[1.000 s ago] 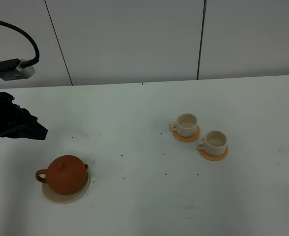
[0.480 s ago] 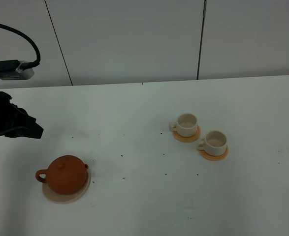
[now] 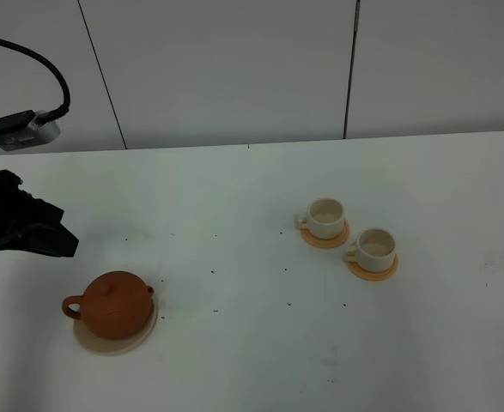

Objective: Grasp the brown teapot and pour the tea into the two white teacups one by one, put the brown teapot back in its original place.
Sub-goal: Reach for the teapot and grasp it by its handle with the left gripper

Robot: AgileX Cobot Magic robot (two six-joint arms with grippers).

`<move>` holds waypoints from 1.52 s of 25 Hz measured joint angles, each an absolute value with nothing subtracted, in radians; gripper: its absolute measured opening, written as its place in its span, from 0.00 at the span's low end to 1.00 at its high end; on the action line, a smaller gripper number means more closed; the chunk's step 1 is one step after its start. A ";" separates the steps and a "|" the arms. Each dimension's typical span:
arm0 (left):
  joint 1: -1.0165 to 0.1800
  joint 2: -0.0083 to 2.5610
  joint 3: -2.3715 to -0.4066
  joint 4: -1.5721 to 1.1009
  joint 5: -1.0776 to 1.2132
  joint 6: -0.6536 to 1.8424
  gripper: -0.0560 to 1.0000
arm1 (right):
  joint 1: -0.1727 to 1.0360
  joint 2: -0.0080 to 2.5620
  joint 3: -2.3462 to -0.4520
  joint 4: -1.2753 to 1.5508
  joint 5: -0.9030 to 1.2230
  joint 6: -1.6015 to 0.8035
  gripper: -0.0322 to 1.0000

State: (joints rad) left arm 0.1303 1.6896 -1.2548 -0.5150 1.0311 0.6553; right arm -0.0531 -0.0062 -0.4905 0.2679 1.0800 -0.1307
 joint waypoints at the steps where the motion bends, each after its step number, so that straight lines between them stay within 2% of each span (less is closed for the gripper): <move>1: 0.130 1.690 -1.255 -0.509 1.033 0.656 0.28 | -0.053 -0.006 -0.491 0.268 1.080 -0.131 0.26; 7: 0.089 1.690 -1.245 -0.459 1.054 0.655 0.28 | -0.053 -0.006 -0.491 0.269 1.080 -0.131 0.26; 18: -0.260 1.690 -1.180 -0.142 0.972 0.759 0.28 | -0.053 -0.006 -0.491 0.269 1.080 -0.131 0.26; 22: -0.337 1.690 -1.180 -0.057 0.970 0.848 0.28 | -0.053 -0.006 -0.491 0.269 1.080 -0.131 0.26; 30: -0.361 1.690 -1.180 0.074 0.970 1.073 0.28 | -0.053 -0.006 -0.491 0.269 1.080 -0.131 0.26; 38: -0.359 1.690 -1.180 0.197 0.925 1.130 0.28 | -0.053 -0.006 -0.491 0.269 1.080 -0.131 0.26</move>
State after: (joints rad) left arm -0.3586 1.6896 -1.1798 0.1968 0.9253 1.1304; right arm -0.0531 -0.0062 -0.4905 0.2686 1.0800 -0.1307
